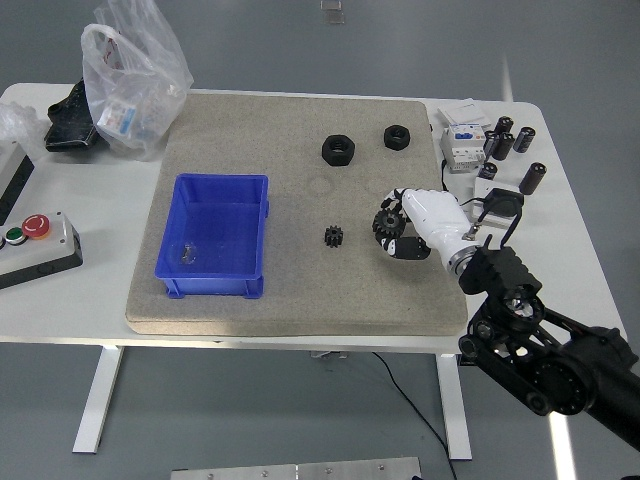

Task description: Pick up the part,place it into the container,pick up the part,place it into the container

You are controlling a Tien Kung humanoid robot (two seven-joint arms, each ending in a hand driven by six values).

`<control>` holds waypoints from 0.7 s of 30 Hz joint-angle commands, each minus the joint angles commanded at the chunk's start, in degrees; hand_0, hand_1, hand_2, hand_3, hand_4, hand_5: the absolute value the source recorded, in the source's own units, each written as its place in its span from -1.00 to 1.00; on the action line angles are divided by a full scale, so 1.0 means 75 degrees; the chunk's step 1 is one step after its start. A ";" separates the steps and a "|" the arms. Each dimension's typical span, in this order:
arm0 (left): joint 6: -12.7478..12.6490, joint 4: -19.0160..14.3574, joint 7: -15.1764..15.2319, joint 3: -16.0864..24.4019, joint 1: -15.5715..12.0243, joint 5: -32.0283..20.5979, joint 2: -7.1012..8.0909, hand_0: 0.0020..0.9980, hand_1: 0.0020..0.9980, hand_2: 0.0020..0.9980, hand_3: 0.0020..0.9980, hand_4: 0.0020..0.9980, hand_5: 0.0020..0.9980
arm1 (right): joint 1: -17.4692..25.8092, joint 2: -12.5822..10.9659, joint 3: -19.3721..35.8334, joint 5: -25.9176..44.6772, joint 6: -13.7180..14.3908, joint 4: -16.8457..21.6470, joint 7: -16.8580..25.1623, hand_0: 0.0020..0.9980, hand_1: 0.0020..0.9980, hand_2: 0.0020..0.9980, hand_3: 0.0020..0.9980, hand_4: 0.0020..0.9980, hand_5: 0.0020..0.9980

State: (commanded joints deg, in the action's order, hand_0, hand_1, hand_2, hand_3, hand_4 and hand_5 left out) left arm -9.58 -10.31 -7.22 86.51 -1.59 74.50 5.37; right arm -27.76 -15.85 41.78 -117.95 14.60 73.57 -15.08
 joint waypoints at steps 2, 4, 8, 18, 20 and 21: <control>0.0001 0.0000 -0.0001 -0.0003 -0.0002 0.0002 -0.0001 0.31 0.19 0.18 0.34 0.30 -0.53 | -0.0058 -0.0012 -0.0080 0.0155 0.0065 0.0125 0.0095 -0.20 -0.02 -0.26 -0.01 -0.45 -1.00; 0.0002 0.0000 -0.0008 -0.0005 -0.0011 0.0007 -0.0003 0.31 0.19 0.18 0.34 0.30 -0.53 | -0.0192 0.0010 -0.0254 0.0432 0.0212 0.0342 0.0315 -0.20 -0.02 -0.26 -0.01 -0.45 -1.00; -0.0001 0.0000 -0.0017 -0.0010 -0.0018 0.0015 0.0008 0.31 0.19 0.18 0.34 0.30 -0.53 | -0.0586 0.0198 -0.0755 0.1180 0.0596 0.0714 0.0883 -0.15 -0.01 -0.24 0.04 -0.42 -1.00; 0.0000 0.0000 -0.0034 -0.0082 0.0007 -0.0012 0.0025 0.31 0.19 0.18 0.34 0.30 -0.53 | -0.1734 0.0922 -0.2132 0.1831 0.0674 0.0584 0.1007 -0.02 0.10 0.00 0.19 -0.43 -1.00; -0.0002 0.0000 -0.0046 -0.0077 0.0003 -0.0007 0.0028 0.31 0.19 0.18 0.34 0.30 -0.53 | -0.1931 0.1042 -0.2321 0.1636 0.0579 0.0528 0.0847 -0.02 0.10 0.00 0.19 -0.43 -1.00; -0.0002 0.0000 -0.0052 -0.0073 -0.0001 -0.0003 0.0030 0.31 0.19 0.18 0.34 0.30 -0.53 | -0.2021 0.1095 -0.2404 0.1540 0.0533 0.0515 0.0768 -0.02 0.10 0.00 0.19 -0.43 -1.00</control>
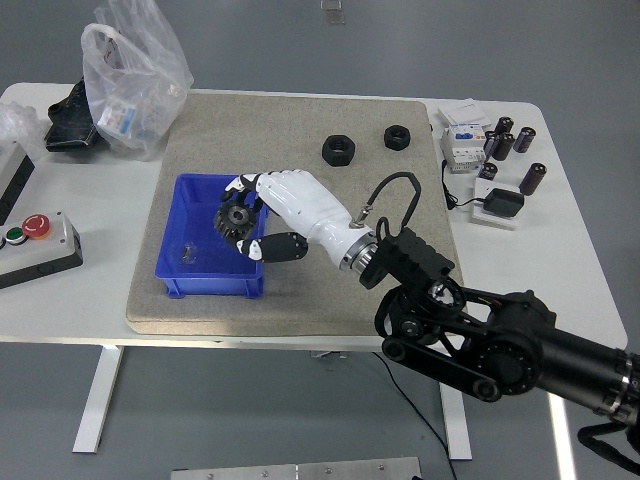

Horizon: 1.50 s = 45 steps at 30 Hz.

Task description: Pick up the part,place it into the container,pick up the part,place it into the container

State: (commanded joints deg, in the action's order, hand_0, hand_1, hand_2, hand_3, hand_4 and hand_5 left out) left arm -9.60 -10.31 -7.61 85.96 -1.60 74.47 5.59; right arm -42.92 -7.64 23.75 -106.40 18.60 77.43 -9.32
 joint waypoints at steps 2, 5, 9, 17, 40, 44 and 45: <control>-0.0002 0.0000 -0.0010 0.0009 -0.0009 0.0005 0.0002 0.31 0.19 0.18 0.34 0.30 -0.53 | -0.0144 0.0096 -0.0138 -0.0154 -0.0079 -0.0027 -0.0128 -0.02 0.10 0.00 0.19 -0.43 -1.00; -0.0001 0.0000 -0.0030 0.0029 -0.0027 0.0024 0.0000 0.31 0.19 0.18 0.34 0.30 -0.53 | -0.0333 0.0276 -0.0340 -0.0355 -0.0156 -0.0173 -0.0246 0.04 0.24 0.16 0.25 -0.51 -0.78; -0.0002 0.0000 -0.0040 0.0041 -0.0032 0.0033 -0.0006 0.31 0.19 0.18 0.35 0.30 -0.53 | -0.0507 0.0539 -0.0543 -0.0562 -0.0194 -0.0613 -0.0212 0.15 0.38 0.32 0.30 -0.32 -0.75; -0.0004 0.0000 -0.0046 0.0033 -0.0024 0.0034 -0.0010 0.31 0.19 0.19 0.35 0.30 -0.53 | -0.0550 0.0801 -0.0835 -0.0507 -0.0293 -0.1372 -0.0195 0.34 0.59 0.59 0.42 -0.13 -0.75; 0.0019 0.0000 -0.0024 0.0048 -0.0035 0.0081 -0.0015 0.31 0.19 0.18 0.35 0.29 -0.53 | -0.0098 0.0114 0.0494 -0.0832 -0.0288 -0.1203 -0.0654 0.35 0.62 0.67 0.61 0.17 -0.73; 0.0020 0.0000 -0.0030 0.0068 -0.0049 0.0101 -0.0018 0.31 0.19 0.18 0.35 0.29 -0.53 | 0.0062 -0.0042 0.0746 -0.0810 -0.0419 -0.1661 -0.0765 0.35 0.62 0.67 0.61 0.17 -0.73; 0.0020 0.0000 -0.0029 0.0067 -0.0048 0.0100 -0.0017 0.31 0.19 0.18 0.35 0.29 -0.54 | 0.0092 -0.0046 0.0739 -0.0799 -0.0454 -0.1769 -0.0779 0.35 0.62 0.67 0.64 0.24 -0.75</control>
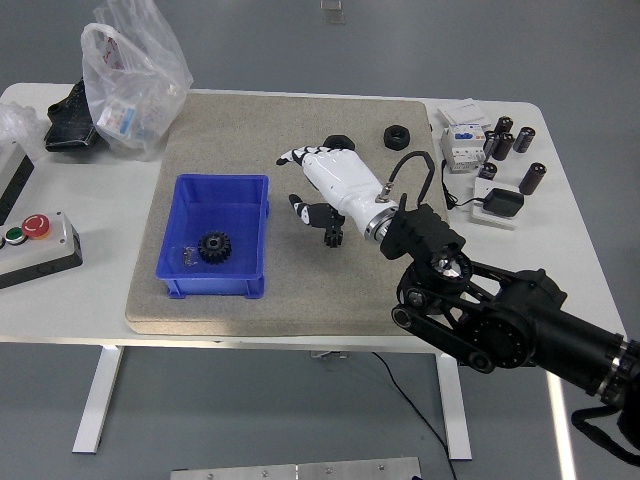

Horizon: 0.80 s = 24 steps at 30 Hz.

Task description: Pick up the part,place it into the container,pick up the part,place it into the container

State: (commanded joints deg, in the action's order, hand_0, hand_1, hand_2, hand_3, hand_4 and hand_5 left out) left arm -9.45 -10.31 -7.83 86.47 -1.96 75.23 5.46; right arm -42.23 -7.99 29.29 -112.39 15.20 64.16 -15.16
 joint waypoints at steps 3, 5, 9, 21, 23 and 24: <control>-0.0001 0.0000 0.0013 -0.0010 0.0012 -0.0005 -0.0001 0.31 0.19 0.18 0.35 0.29 -0.54 | 0.0091 0.0021 -0.0099 0.0063 -0.0124 -0.0285 -0.0032 0.35 0.62 0.67 0.64 0.24 -0.75; -0.0001 0.0000 0.0021 -0.0023 0.0023 -0.0012 0.0001 0.31 0.19 0.18 0.35 0.29 -0.54 | 0.0137 0.0047 -0.0194 0.0098 -0.0206 -0.0433 -0.0053 0.35 0.62 0.67 0.64 0.24 -0.75; 0.0000 0.0000 0.0027 -0.0040 0.0031 -0.0020 0.0003 0.31 0.19 0.18 0.35 0.29 -0.54 | 0.0183 0.0076 -0.0311 0.0107 -0.0337 -0.0624 -0.0080 0.35 0.62 0.68 0.66 0.47 -0.56; 0.0001 0.0000 0.0023 -0.0035 0.0020 -0.0012 -0.0004 0.31 0.19 0.17 0.35 0.30 -0.55 | 0.0223 0.0108 -0.0411 0.0108 -0.0541 -0.1023 -0.0165 0.25 0.53 0.52 0.64 0.61 -0.42; 0.0001 0.0000 0.0025 -0.0044 0.0020 -0.0021 -0.0006 0.31 0.19 0.17 0.35 0.30 -0.55 | 0.0229 0.0119 -0.0454 0.0128 -0.0524 -0.1066 -0.0165 0.25 0.53 0.52 0.64 0.61 -0.42; 0.0001 0.0000 0.0026 -0.0044 0.0020 -0.0022 -0.0006 0.31 0.19 0.17 0.35 0.30 -0.55 | 0.0231 0.0122 -0.0471 0.0137 -0.0511 -0.1080 -0.0161 0.14 0.31 0.01 0.31 -0.08 -0.69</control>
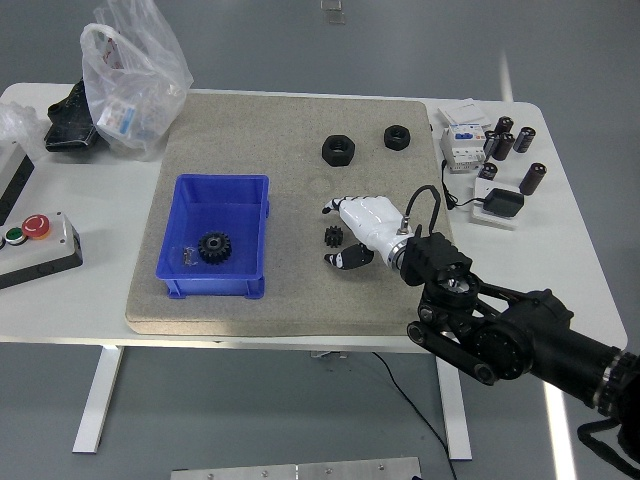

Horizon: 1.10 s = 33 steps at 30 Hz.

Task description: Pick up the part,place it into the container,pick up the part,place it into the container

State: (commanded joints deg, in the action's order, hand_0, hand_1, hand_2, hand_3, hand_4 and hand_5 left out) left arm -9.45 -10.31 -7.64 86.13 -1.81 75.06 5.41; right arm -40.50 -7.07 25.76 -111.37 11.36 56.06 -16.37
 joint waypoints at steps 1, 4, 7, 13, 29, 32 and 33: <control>-0.0001 0.0000 0.0000 0.0000 -0.0001 -0.0001 0.0000 0.31 0.19 0.17 0.35 0.30 -0.55 | 0.0001 0.0002 -0.0014 0.0007 0.0010 -0.0011 0.0003 0.14 0.31 0.01 0.31 -0.08 -0.69; -0.0002 0.0000 0.0001 -0.0001 -0.0002 -0.0002 0.0002 0.31 0.19 0.17 0.35 0.30 -0.55 | -0.0002 0.0010 -0.0063 0.0011 0.0064 -0.0034 0.0026 0.14 0.31 0.01 0.31 -0.08 -0.69; -0.0002 0.0000 0.0006 -0.0010 0.0003 -0.0010 0.0001 0.31 0.19 0.17 0.35 0.30 -0.55 | -0.0003 0.0017 -0.0110 0.0030 0.0141 -0.0060 0.0066 0.09 0.17 -0.21 0.10 -0.12 -0.91; -0.0003 0.0000 0.0006 -0.0016 0.0006 -0.0011 -0.0003 0.31 0.19 0.17 0.35 0.30 -0.56 | 0.0004 0.0035 -0.0183 0.0081 0.0237 -0.0122 0.0148 0.08 0.09 -0.37 -0.01 -0.43 -0.88; -0.0009 0.0000 0.0006 -0.0046 0.0003 -0.0051 0.0003 0.31 0.19 0.17 0.35 0.29 -0.55 | -0.0249 -0.0132 -0.0241 0.0167 0.0544 0.0558 0.0324 0.06 0.05 -0.43 -0.05 -0.49 -0.86; -0.0012 0.0000 0.0004 -0.0050 0.0007 -0.0060 0.0009 0.31 0.19 0.17 0.34 0.29 -0.55 | -0.0411 -0.0121 -0.0343 0.0172 0.0611 0.0898 0.0346 0.06 0.04 -0.44 -0.06 -0.48 -0.86; -0.0012 0.0000 0.0003 -0.0053 0.0008 -0.0065 0.0012 0.31 0.19 0.17 0.34 0.29 -0.55 | -0.0504 -0.0092 -0.0414 0.0179 0.0635 0.1047 0.0352 0.06 0.04 -0.44 -0.06 -0.48 -0.86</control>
State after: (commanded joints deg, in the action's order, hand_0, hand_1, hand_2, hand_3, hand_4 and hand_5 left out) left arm -9.54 -10.31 -7.61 85.73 -1.75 74.58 5.51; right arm -44.28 -7.76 22.65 -110.02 16.12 63.92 -13.73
